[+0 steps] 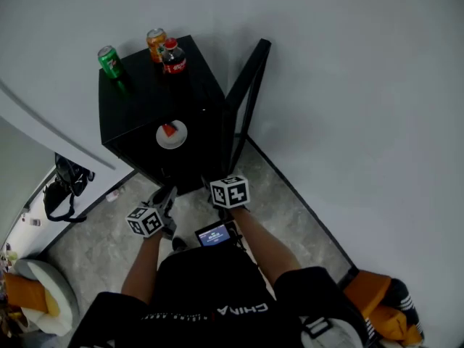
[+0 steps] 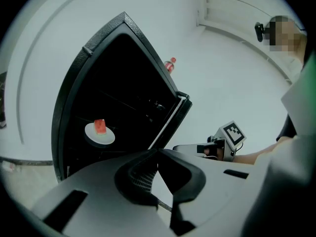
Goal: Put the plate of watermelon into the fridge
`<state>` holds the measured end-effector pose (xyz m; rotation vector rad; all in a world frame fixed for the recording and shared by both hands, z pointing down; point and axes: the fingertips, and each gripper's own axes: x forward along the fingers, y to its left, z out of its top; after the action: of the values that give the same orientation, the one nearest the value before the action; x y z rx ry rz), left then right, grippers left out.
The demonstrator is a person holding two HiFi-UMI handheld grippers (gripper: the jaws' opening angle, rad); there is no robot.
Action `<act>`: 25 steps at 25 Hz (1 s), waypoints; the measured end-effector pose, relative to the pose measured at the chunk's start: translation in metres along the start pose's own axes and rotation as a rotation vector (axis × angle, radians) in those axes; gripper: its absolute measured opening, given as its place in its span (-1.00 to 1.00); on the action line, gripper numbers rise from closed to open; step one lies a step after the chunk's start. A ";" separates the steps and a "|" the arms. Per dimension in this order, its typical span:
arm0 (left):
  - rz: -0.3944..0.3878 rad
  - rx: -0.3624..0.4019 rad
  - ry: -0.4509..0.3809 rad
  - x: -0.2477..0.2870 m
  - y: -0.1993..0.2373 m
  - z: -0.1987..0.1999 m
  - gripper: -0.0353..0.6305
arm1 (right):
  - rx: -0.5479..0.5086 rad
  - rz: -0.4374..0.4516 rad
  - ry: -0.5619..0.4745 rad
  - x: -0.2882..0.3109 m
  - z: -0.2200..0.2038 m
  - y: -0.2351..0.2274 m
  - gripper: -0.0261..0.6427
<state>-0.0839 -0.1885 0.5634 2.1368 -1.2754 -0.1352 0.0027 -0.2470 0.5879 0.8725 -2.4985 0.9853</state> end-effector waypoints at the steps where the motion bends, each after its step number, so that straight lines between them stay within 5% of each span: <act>1: 0.016 -0.025 -0.001 -0.004 -0.002 -0.008 -0.86 | 0.009 -0.001 0.012 -0.005 -0.006 -0.005 -0.86; 11: 0.142 -0.114 0.088 -0.058 -0.003 -0.083 -0.86 | 0.116 -0.008 0.025 -0.035 -0.063 -0.015 -0.86; 25: 0.039 0.128 0.134 -0.168 -0.050 -0.121 -0.86 | 0.040 -0.110 0.013 -0.074 -0.152 0.094 -0.87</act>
<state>-0.0868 0.0227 0.5932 2.1862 -1.2759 0.1074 0.0095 -0.0556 0.6124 1.0014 -2.3992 1.0040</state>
